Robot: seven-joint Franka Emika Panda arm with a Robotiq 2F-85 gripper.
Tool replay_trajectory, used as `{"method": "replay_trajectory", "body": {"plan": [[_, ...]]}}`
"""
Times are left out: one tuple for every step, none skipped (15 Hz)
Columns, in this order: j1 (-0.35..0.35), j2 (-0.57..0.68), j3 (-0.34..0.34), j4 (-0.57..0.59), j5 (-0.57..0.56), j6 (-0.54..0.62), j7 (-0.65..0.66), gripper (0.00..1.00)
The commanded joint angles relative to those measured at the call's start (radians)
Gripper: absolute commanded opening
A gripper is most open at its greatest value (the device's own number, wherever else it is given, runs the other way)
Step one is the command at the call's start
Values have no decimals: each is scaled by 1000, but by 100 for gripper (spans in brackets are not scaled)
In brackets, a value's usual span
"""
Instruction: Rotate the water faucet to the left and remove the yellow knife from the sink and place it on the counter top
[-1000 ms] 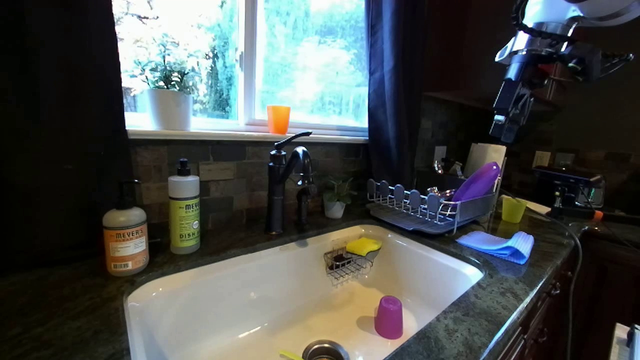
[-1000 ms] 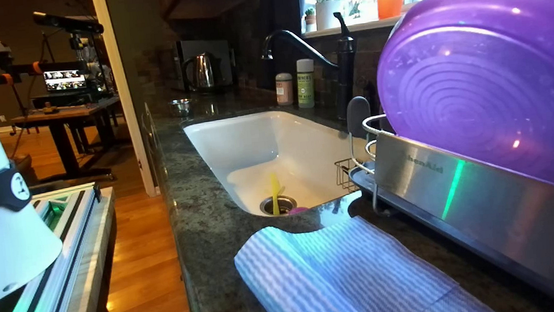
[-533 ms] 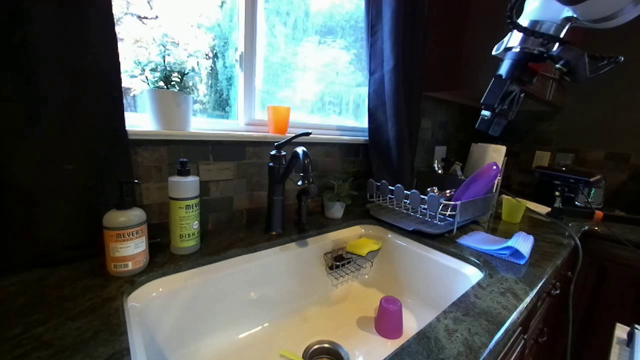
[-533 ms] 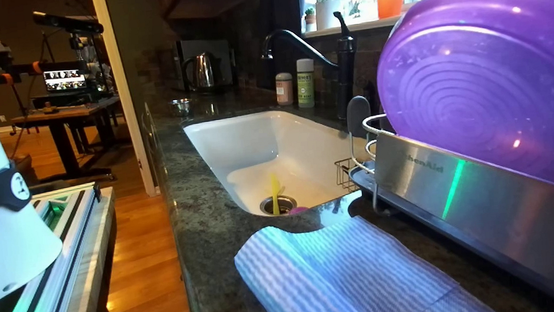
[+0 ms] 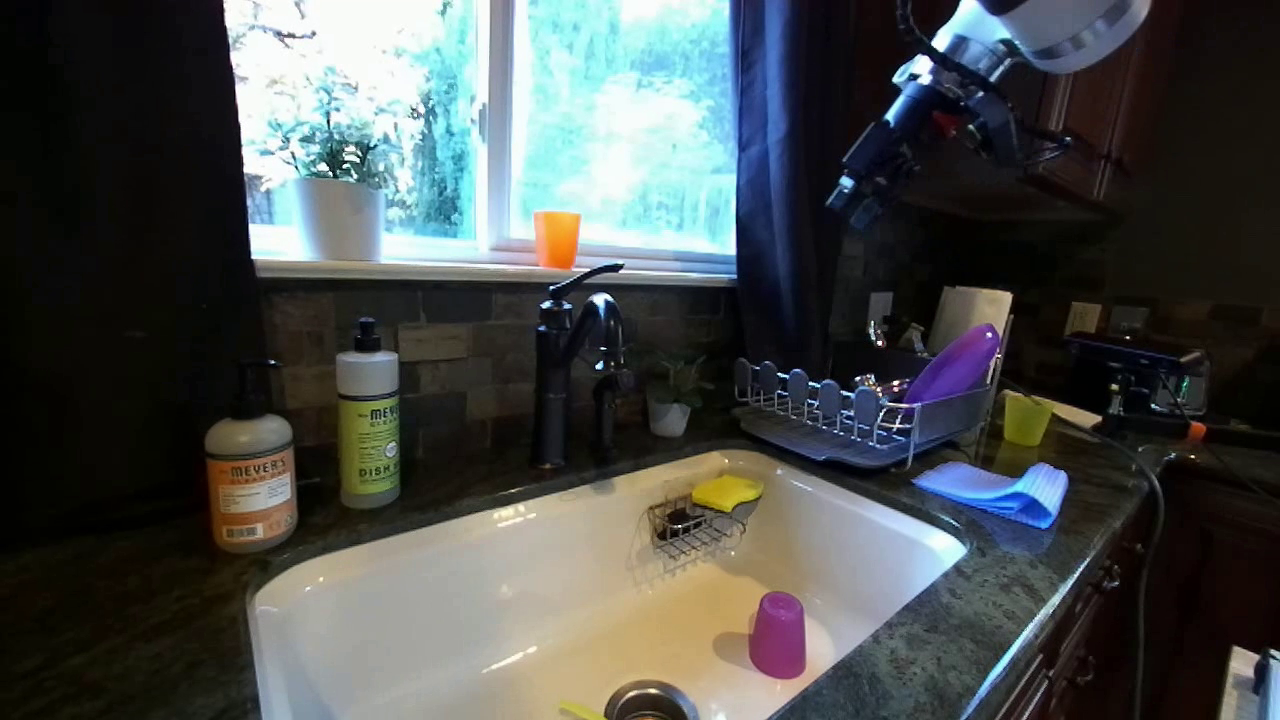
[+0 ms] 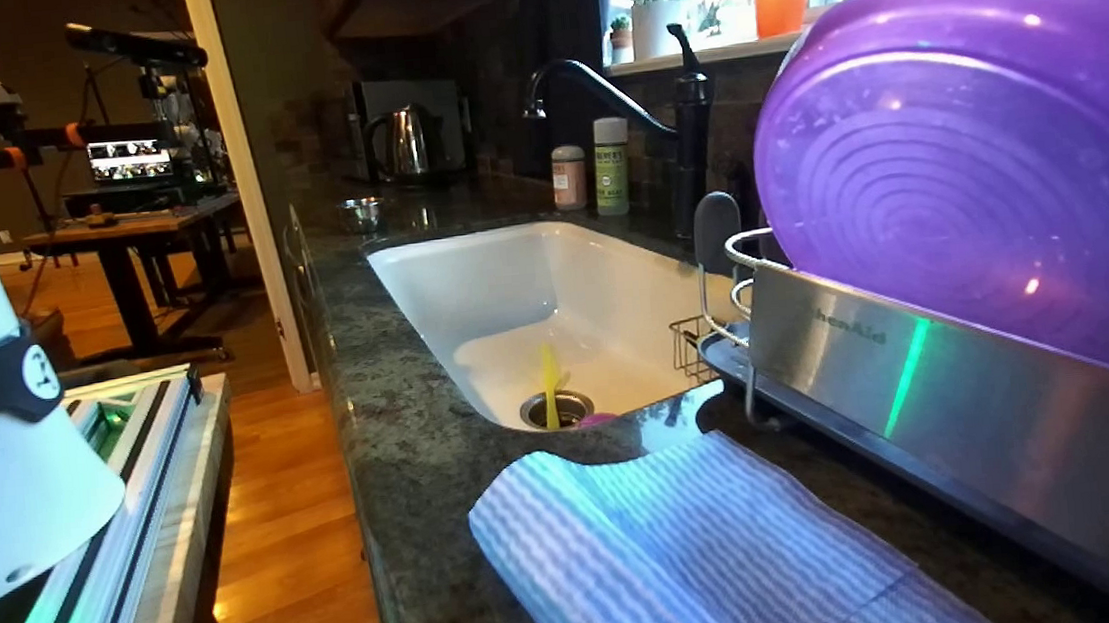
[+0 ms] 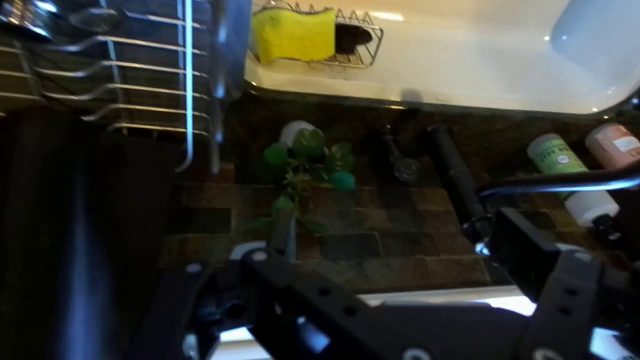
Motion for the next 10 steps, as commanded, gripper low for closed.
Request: {"method": "replay_trajectory", "body": {"plan": [[103, 156, -11, 146, 214, -33, -163, 100], [19, 89, 36, 76, 137, -7, -87, 100], [36, 122, 44, 104, 179, -9, -119, 100], [45, 146, 49, 122, 197, -8, -133, 100], [48, 161, 52, 133, 205, -8, -140, 100], [47, 167, 52, 139, 208, -8, -145, 100], [46, 167, 50, 141, 209, -9, -148, 100], [46, 166, 48, 143, 210, -9, -150, 100], [46, 165, 47, 143, 210, -9, -150, 100], [46, 165, 47, 143, 210, -9, -151, 100]]}}
